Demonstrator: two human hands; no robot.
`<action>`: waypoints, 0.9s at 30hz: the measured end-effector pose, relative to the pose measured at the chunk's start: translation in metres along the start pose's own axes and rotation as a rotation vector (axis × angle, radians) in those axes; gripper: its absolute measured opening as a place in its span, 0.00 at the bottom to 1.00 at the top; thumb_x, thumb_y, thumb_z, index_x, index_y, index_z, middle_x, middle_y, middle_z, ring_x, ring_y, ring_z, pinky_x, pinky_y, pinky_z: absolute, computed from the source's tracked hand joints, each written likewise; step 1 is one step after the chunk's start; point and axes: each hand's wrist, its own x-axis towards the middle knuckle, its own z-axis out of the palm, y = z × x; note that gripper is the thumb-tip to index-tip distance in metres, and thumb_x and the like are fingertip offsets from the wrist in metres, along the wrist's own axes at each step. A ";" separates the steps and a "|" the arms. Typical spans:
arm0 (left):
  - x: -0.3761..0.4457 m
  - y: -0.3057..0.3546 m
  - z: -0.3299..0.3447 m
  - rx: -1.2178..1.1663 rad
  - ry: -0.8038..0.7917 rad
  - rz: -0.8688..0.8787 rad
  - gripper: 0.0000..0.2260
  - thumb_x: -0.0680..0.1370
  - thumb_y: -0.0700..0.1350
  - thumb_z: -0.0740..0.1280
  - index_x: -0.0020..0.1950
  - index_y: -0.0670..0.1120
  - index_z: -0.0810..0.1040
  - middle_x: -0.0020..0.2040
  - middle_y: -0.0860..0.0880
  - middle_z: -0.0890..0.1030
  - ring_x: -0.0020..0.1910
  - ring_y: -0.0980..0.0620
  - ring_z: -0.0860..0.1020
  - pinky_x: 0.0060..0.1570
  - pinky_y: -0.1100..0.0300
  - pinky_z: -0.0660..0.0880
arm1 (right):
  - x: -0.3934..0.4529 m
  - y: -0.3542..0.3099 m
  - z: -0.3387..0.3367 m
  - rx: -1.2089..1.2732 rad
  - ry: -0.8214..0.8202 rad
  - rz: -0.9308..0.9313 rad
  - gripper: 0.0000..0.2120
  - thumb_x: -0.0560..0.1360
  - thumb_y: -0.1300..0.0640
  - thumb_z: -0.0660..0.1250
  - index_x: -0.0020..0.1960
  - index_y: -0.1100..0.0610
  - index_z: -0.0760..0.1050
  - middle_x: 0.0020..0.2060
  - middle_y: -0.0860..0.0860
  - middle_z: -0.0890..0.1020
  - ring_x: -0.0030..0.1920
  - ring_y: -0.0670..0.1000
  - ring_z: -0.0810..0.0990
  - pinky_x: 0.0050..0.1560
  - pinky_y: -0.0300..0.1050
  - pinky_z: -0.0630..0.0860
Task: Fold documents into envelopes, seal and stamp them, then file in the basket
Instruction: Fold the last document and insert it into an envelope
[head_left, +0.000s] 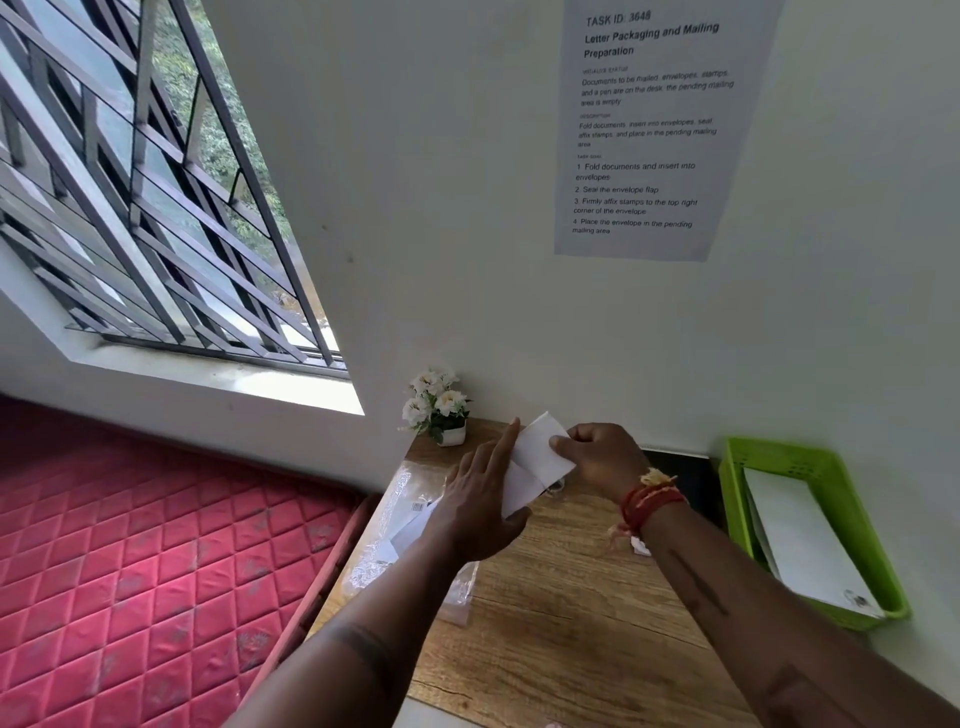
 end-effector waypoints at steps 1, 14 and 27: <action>0.001 0.001 0.000 -0.002 0.002 0.008 0.54 0.72 0.56 0.73 0.83 0.63 0.35 0.78 0.51 0.62 0.73 0.44 0.63 0.73 0.41 0.63 | 0.000 -0.001 0.000 -0.026 -0.016 -0.002 0.11 0.77 0.53 0.72 0.35 0.50 0.81 0.27 0.43 0.80 0.25 0.40 0.77 0.24 0.29 0.67; 0.017 0.013 0.004 0.006 0.055 0.128 0.52 0.71 0.58 0.71 0.84 0.60 0.38 0.72 0.54 0.65 0.67 0.47 0.67 0.68 0.50 0.61 | 0.007 -0.010 -0.014 -0.215 -0.261 -0.039 0.06 0.75 0.50 0.74 0.46 0.51 0.88 0.40 0.49 0.87 0.41 0.49 0.85 0.37 0.34 0.76; 0.030 0.022 0.000 -0.101 0.098 0.053 0.55 0.69 0.72 0.72 0.84 0.62 0.39 0.78 0.52 0.66 0.74 0.49 0.67 0.71 0.47 0.63 | 0.019 -0.007 -0.032 -0.328 -0.307 -0.123 0.09 0.75 0.55 0.73 0.43 0.41 0.86 0.41 0.42 0.85 0.39 0.46 0.84 0.42 0.39 0.80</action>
